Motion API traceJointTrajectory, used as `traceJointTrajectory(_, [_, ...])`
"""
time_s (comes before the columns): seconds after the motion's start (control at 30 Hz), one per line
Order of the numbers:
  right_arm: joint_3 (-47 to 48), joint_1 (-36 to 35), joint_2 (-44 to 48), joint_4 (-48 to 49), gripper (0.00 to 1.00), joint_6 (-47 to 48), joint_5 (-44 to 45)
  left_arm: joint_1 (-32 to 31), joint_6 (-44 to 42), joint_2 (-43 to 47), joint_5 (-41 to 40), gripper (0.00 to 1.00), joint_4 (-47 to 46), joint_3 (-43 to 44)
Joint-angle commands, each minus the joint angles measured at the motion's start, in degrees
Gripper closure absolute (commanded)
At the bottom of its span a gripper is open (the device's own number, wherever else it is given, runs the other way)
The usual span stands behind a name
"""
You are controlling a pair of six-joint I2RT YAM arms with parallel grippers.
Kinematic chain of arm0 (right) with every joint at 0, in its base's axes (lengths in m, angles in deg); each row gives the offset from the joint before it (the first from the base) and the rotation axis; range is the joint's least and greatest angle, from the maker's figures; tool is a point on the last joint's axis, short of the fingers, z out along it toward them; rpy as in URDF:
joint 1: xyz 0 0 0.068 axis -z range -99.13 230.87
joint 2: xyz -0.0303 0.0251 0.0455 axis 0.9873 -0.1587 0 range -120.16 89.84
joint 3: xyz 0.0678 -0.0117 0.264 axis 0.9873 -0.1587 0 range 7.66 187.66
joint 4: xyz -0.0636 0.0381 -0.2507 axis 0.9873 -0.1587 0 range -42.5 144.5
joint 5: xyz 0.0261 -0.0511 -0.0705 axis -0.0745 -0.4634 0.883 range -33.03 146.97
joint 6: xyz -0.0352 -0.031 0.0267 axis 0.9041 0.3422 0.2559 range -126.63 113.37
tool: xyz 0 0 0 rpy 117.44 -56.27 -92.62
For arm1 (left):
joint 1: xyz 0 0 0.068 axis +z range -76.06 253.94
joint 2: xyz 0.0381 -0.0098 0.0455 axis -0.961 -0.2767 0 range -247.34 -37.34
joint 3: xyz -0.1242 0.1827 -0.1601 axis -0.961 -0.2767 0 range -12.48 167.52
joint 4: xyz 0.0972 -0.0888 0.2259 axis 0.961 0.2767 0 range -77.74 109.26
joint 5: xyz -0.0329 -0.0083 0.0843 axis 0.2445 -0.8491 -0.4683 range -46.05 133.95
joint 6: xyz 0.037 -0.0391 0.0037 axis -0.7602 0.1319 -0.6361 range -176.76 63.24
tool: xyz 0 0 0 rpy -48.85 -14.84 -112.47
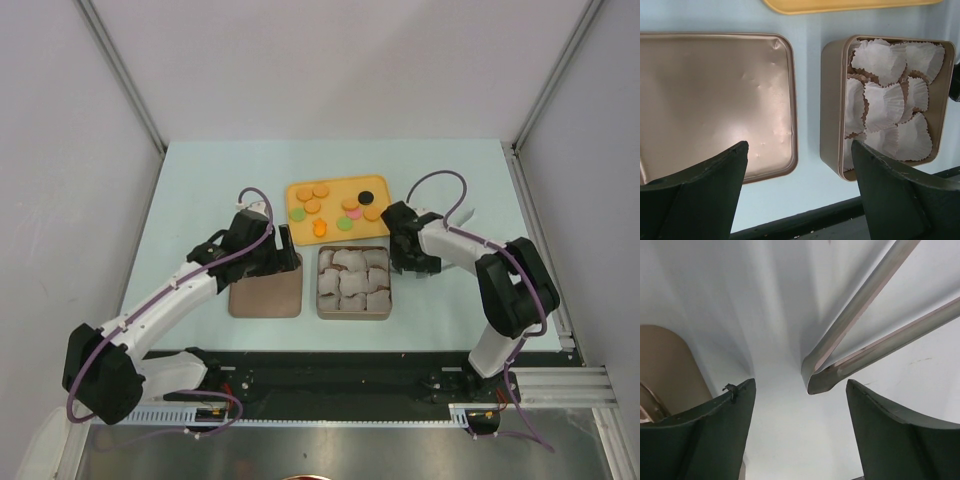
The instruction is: Pack the cookies
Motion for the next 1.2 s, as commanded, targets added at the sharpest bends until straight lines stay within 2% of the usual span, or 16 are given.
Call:
traceJointTrajectory(0.0, [3.4,0.7,0.8,-0.8,0.2,-1.0,4.8,-0.4,-1.2,-0.1,0.0,0.11,-1.0,0.0])
traceJointTrajectory(0.2, [2.1,3.3,10.8,-2.4,0.17,-5.9,8.6,-0.4,-1.1,-0.5,0.6,0.11,-1.3,0.3])
traceJointTrajectory(0.3, [-1.9,7.8,17.5,-1.0,0.26,-13.1,6.8,-0.4,-0.9,-1.0,1.6,0.11,-1.6,0.4])
traceJointTrajectory(0.33, [-2.9,8.6,19.2,-1.0,0.36,-15.5,7.4,-0.4,-1.0,-1.0,1.6,0.11,-1.6,0.4])
traceJointTrajectory(0.37, [-5.2,9.7,20.6,-0.2,0.41,-17.6,8.1,-0.4,-0.9,-0.9,1.6,0.11,-1.8,0.4])
traceJointTrajectory(0.43, [-7.1,10.3,23.5,1.8,0.48,-19.7,7.4,-0.4,-0.8,-0.8,1.6,0.11,-1.8,0.4])
traceJointTrajectory(0.47, [-7.1,10.4,23.4,2.6,0.47,-19.6,6.4,-0.4,-0.9,-0.9,1.6,0.11,-1.8,0.3])
traceJointTrajectory(0.5, [-6.9,10.4,22.9,2.3,0.44,-20.1,6.6,-0.4,-0.9,-0.7,3.0,0.11,-1.8,0.2])
traceJointTrajectory(0.53, [-6.4,10.5,21.0,1.9,0.32,-20.2,6.4,-0.4,-0.9,-0.5,3.1,0.11,-1.9,0.1])
traceJointTrajectory(0.6, [-5.5,11.0,18.7,1.1,0.24,-21.4,5.0,-0.4,-0.9,-0.5,3.3,0.11,-1.9,0.1])
traceJointTrajectory(0.63, [-5.4,11.2,17.2,1.1,0.07,-22.1,4.6,-0.5,-0.9,-0.3,3.2,0.11,-2.0,0.1])
traceJointTrajectory(0.67, [-5.5,11.2,16.7,1.5,0.01,-22.7,4.1,-0.6,-0.9,-0.3,3.4,0.11,-2.0,0.1])
traceJointTrajectory(0.93, [-6.3,12.2,14.7,5.9,0.0,-28.8,4.4,-1.2,-0.8,0.3,4.4,0.11,-2.4,-0.2])
traceJointTrajectory(1.17, [-0.6,13.8,6.3,2.0,0.0,-33.9,6.7,-1.7,-0.9,0.9,4.1,0.11,-2.0,-0.3])
